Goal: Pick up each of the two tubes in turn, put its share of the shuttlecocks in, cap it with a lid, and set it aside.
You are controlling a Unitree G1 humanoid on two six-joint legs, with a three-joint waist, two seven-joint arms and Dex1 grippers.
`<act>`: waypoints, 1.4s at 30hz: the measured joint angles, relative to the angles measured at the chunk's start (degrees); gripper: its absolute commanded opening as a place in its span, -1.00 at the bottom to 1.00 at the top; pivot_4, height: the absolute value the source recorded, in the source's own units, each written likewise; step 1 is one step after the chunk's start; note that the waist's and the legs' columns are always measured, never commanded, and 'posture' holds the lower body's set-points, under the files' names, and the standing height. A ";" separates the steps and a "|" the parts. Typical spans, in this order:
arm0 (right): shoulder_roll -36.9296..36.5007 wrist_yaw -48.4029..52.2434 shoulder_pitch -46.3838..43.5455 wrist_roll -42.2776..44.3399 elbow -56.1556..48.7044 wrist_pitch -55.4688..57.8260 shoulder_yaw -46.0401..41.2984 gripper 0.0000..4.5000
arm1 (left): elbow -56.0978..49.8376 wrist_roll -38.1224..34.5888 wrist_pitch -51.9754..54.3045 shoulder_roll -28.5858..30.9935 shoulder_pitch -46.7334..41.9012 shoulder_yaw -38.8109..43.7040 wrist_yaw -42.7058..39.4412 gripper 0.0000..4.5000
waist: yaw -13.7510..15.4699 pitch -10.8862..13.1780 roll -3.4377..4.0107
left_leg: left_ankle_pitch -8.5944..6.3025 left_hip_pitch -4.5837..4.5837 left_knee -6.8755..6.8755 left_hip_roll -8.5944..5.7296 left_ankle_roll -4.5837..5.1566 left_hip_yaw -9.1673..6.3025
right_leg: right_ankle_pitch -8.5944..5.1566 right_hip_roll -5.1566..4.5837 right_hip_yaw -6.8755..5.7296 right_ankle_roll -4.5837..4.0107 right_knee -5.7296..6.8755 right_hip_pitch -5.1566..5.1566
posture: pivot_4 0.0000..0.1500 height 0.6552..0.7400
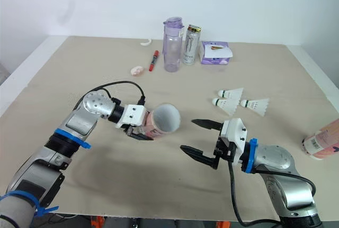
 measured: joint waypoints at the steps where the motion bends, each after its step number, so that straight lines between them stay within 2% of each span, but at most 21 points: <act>1: 0.01 -0.04 0.05 0.00 0.00 0.04 0.00 1.00 | -0.25 0.06 0.54 0.03 -0.13 -0.15 -0.18 0.43 | 0.00 0.00 0.00 | 0.00 0.00 0.00 0.00 0.00 0.00 | 0.00 0.00 0.00 0.00 0.00 0.00 | 1.00 1.00; 3: 1.19 -1.92 0.42 0.51 0.01 0.51 -0.58 1.00 | -2.36 0.80 4.74 0.19 -0.82 -1.31 -0.49 0.43 | 0.00 0.00 0.00 | 0.00 0.00 0.00 0.00 0.00 -0.01 | -0.01 0.00 0.00 0.00 0.00 0.00 | 1.00 1.00; 11: 2.39 -7.88 0.38 2.08 1.83 2.62 -6.38 1.00 | -5.37 1.94 9.60 0.75 -1.26 -2.72 -0.61 0.43 | 0.01 0.00 0.00 | 0.00 0.00 0.00 -0.01 0.00 -0.02 | -0.01 0.00 0.01 0.00 0.00 0.03 | 1.00 1.00; 14: 2.25 -14.34 -1.41 -0.46 8.78 4.36 -10.86 1.00 | -7.06 2.85 12.74 0.92 -2.22 -3.90 -1.23 0.43 | 0.00 -0.04 0.06 | 0.00 0.02 0.00 -0.01 0.01 -0.01 | -0.01 0.02 0.04 -0.02 0.00 0.02 | 1.00 1.00; 18: 2.13 -16.78 -2.72 -2.54 12.14 5.28 -10.74 1.00 | -7.82 3.33 13.61 0.94 -2.64 -4.47 -1.36 0.43 | 0.00 -0.07 0.13 | 0.00 0.02 -0.01 -0.01 0.01 -0.02 | -0.03 0.05 0.04 -0.05 0.01 0.01 | 1.00 1.00; 21: 2.48 -20.11 -7.45 -5.83 19.23 6.10 -10.25 1.00 | -8.95 4.07 15.14 0.72 -2.75 -4.94 -1.01 0.43 | -0.02 -0.09 0.17 | 0.01 0.02 0.00 -0.03 0.02 0.02 | 0.00 0.04 0.12 -0.02 0.01 0.02 | 1.00 1.00; 31: 3.62 -18.30 -17.10 -9.04 33.64 6.12 -5.99 1.00 | -11.02 4.26 17.62 1.27 -2.67 -5.37 -1.01 0.43 | -0.10 -0.10 0.27 | 0.02 -0.01 0.00 -0.06 0.04 0.02 | -0.02 0.06 0.18 0.00 0.01 0.00 | 1.00 1.00; 32: 3.91 -18.18 -17.83 -8.99 34.59 6.61 -5.98 0.78 | -11.18 4.22 17.65 1.27 -2.61 -5.45 -0.96 0.39 | -0.10 -0.10 0.28 | 0.02 -0.01 0.00 -0.06 0.04 0.01 | -0.02 0.06 0.17 0.00 0.02 0.00 | 1.00 1.00; 33: 3.96 -18.07 -18.17 -8.99 35.02 6.68 -5.95 0.75 | -11.21 4.21 17.65 1.28 -2.56 -5.45 -0.92 0.39 | -0.10 -0.10 0.28 | 0.02 -0.01 0.00 -0.06 0.04 0.00 | -0.02 0.06 0.17 0.00 0.02 0.01 | 1.00 1.00; 36: 4.21 -17.85 -19.24 -8.98 35.88 6.90 -5.95 0.20 | -11.47 4.24 17.71 1.33 -2.46 -5.46 -0.82 0.39 | -0.11 -0.10 0.28 | 0.02 -0.01 0.00 -0.06 0.04 0.02 | -0.02 0.06 0.18 0.00 0.02 0.00 | 1.00 1.00; 37: 4.42 -17.86 -20.06 -8.99 36.58 7.14 -5.95 0.15 | -11.56 4.23 17.89 1.33 -2.43 -5.47 -0.60 0.39 | -0.12 -0.10 0.28 | 0.02 -0.01 0.00 -0.06 0.04 0.02 | -0.02 0.06 0.18 0.00 0.02 0.00 | 1.00 1.00; 38: 4.77 -17.91 -20.89 -8.98 37.27 7.35 -5.94 -0.11 | -11.62 4.21 18.23 1.31 -2.39 -5.48 -0.41 0.39 | -0.11 -0.10 0.28 | 0.02 -0.01 0.00 -0.06 0.04 0.01 | -0.02 0.06 0.18 0.00 0.02 0.01 | 1.00 1.00; 39: 4.86 -17.93 -21.13 -8.98 37.53 7.40 -5.94 -0.17 | -11.62 4.22 18.29 1.30 -2.39 -5.48 -0.37 0.39 | -0.12 -0.10 0.28 | 0.02 -0.01 0.00 -0.06 0.04 0.01 | -0.02 0.06 0.17 0.00 0.02 0.01 | 1.00 1.00; 40: 5.30 -18.15 -22.33 -8.99 38.70 7.63 -5.94 -0.40 | -11.63 4.24 18.34 1.19 -2.38 -5.48 -0.18 0.39 | -0.09 -0.10 0.29 | 0.02 -0.01 0.00 -0.07 0.05 0.01 | -0.01 0.05 0.18 0.00 0.03 0.01 | 1.00 1.00; 41: 5.49 -18.28 -22.69 -9.00 38.96 7.90 -5.94 -0.50 | -11.63 4.24 18.35 1.13 -2.38 -5.48 -0.12 0.39 | -0.07 -0.10 0.29 | 0.03 -0.01 0.00 -0.07 0.05 0.00 | -0.02 0.05 0.17 0.00 0.03 0.02 | 1.00 1.00; 42: 5.91 -18.37 -23.47 -9.02 39.32 8.02 -5.94 -0.81 | -11.63 4.26 18.37 1.13 -2.38 -5.49 0.00 0.39 | -0.08 -0.10 0.29 | 0.03 -0.01 0.00 -0.09 0.05 0.02 | -0.01 0.05 0.20 0.01 0.03 0.02 | 1.00 1.00</act>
